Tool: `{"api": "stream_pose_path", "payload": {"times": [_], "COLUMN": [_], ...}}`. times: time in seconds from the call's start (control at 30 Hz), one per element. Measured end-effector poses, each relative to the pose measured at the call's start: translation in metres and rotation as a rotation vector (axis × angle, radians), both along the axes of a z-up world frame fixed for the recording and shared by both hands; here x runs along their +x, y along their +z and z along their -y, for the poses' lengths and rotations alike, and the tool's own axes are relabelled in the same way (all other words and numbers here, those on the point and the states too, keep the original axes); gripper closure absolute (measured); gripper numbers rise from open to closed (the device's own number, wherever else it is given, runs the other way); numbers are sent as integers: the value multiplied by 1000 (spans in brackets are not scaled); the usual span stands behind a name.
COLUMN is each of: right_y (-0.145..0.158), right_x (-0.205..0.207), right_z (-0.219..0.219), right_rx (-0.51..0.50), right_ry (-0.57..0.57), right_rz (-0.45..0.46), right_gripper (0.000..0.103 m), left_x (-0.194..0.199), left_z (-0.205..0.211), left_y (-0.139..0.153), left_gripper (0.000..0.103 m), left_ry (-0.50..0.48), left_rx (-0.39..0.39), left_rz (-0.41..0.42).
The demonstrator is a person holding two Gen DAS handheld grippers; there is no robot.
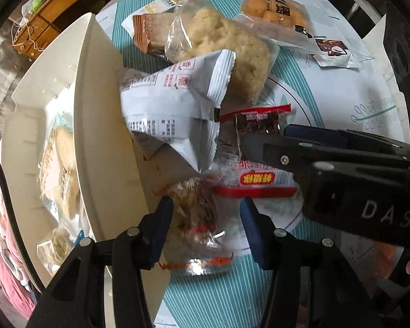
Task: Organize snacks
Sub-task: 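Grasp red-labelled candy packet with right tool while left tool reaches small clear brown-snack bag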
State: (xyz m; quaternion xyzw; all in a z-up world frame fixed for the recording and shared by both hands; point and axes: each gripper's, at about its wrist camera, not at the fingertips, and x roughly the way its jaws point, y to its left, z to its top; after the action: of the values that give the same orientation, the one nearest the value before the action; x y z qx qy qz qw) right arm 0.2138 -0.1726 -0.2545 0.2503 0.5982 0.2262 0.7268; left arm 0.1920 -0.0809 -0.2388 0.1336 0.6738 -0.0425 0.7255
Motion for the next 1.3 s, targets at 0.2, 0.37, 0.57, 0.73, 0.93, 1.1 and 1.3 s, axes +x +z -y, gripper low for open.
{"api": "stream_pose_path", "payload": {"times": [0.2,0.37,0.57,0.73,0.93,1.1,1.3], "right_y": [-1,-4,-6,-6,-3,0,2], "right_x": [10,15,17,16,12,10,6], "right_z": [-7,-7,-4,-3,0,3,18], "right_rx": [0,-14,-27,-29,-33,-47,-80], "right_ry": [32,47,33,27,36,36,20], "right_rz": [46,66,58,69,77,88,85], "right_gripper": [51,62,77,83,101,103,103], "left_x": [12,15,9,9,-3,-5,-7], "left_z": [6,2,-19,-24,-26,-10,-11], "left_y": [-2,0,7,7,8,2,7], "left_gripper": [53,53,53,53,53,53,53], "left_ry": [8,47,126,141,140,119,175], "left_rx": [1,-21,-74,-82,-84,-24,-91], "left_rz": [17,18,39,39,14,-12,5]}}
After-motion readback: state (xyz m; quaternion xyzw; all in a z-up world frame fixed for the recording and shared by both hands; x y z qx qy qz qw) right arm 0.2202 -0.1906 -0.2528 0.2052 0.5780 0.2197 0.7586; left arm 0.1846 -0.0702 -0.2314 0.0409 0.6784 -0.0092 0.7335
